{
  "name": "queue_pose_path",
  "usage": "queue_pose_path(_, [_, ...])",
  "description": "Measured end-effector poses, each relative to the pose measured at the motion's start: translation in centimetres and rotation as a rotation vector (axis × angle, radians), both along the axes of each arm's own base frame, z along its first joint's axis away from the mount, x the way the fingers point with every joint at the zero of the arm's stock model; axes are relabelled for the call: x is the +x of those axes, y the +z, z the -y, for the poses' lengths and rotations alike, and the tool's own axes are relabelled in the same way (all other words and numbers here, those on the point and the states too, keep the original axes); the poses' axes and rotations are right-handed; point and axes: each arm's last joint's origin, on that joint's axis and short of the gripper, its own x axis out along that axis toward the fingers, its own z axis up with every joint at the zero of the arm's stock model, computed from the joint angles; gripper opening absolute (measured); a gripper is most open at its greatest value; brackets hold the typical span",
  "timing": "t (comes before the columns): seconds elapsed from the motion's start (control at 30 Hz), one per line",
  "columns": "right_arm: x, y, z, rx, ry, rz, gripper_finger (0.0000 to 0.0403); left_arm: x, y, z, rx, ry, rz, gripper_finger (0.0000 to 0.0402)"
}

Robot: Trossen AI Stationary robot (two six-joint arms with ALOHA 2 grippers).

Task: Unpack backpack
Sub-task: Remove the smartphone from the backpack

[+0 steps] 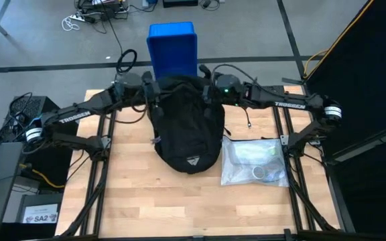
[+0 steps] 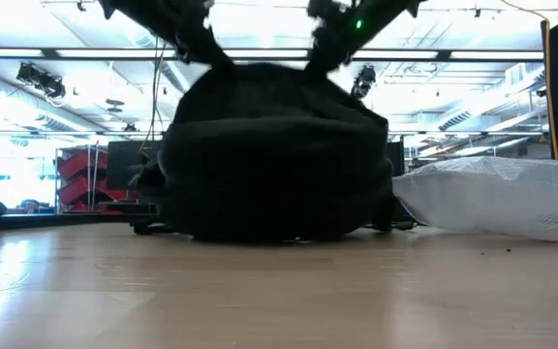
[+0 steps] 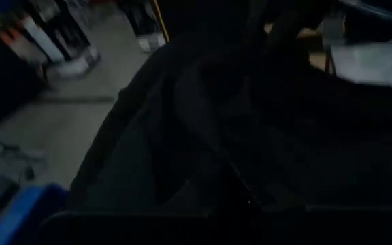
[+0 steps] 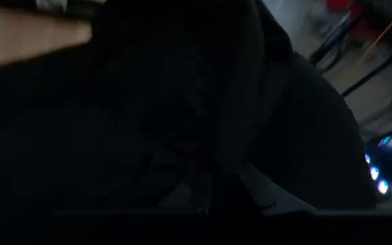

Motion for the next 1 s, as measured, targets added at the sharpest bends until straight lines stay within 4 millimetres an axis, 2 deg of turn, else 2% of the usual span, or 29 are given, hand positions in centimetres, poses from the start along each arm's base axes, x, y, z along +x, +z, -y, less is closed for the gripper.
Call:
queue_pose_path(0.13, [1.2, -3.1, 0.7, 0.063, -0.023, -0.118, 0.0, 0.8, -2.5, -0.5, -0.041, 0.024, -0.079, 0.0])
queue_pose_path(0.3, [2.8, -7.1, 1.2, 0.133, -0.026, -0.225, 0.0, 1.3, -7.6, -0.7, -0.095, 0.03, -0.199, 0.0])
queue_pose_path(0.43, [4.0, -10.1, 1.6, 0.168, -0.019, -0.286, 0.0004, 1.0, -11.2, -0.6, -0.112, 0.026, -0.184, 0.0])
queue_pose_path(0.53, [4.3, -11.5, 1.9, 0.184, -0.028, -0.32, 0.0017, 0.6, -12.6, -0.3, -0.116, 0.001, -0.16, 0.0004])
queue_pose_path(0.63, [4.4, -11.8, 2.0, 0.181, -0.039, -0.328, 0.004, 0.5, -12.8, -0.3, -0.093, -0.013, -0.17, 0.0025])
queue_pose_path(0.73, [4.1, -11.0, 2.0, 0.162, -0.052, -0.308, 0.007, 0.7, -11.9, -0.4, -0.042, -0.023, -0.164, 0.006])
queue_pose_path(1.0, [2.2, -5.8, 1.7, 0.038, -0.125, -0.198, 0.015, 1.6, -7.5, -1.4, 0.159, 0.097, -0.134, 0.0177])
